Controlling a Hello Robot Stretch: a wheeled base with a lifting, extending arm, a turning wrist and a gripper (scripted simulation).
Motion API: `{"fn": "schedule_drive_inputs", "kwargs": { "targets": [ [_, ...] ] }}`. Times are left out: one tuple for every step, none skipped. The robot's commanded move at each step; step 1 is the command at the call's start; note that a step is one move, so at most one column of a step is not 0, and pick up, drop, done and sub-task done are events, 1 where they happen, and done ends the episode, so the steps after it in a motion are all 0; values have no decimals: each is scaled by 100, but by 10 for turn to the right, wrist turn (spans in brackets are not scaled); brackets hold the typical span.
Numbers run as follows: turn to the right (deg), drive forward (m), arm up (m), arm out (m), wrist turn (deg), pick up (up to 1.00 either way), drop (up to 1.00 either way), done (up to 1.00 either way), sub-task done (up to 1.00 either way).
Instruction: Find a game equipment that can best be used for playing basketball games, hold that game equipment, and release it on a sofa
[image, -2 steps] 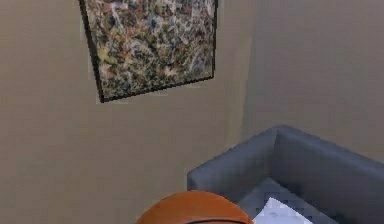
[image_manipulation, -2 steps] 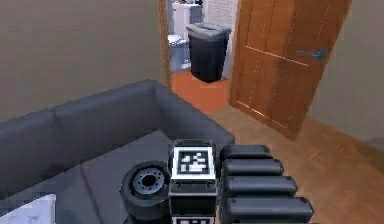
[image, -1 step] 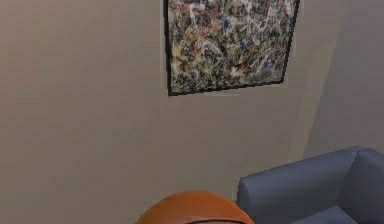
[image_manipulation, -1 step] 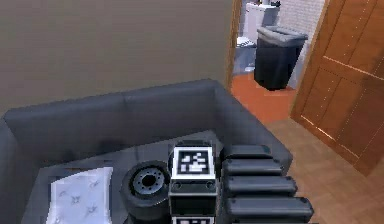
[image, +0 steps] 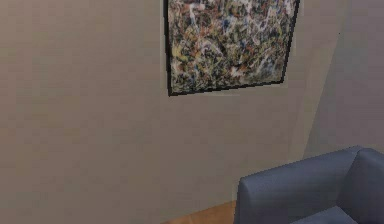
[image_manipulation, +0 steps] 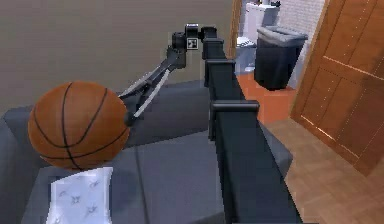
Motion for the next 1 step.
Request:
{"fn": "schedule_drive_inputs", "kwargs": {
  "targets": [
    [0,0,0,0,450,0,0,0,0]
  ]
}}
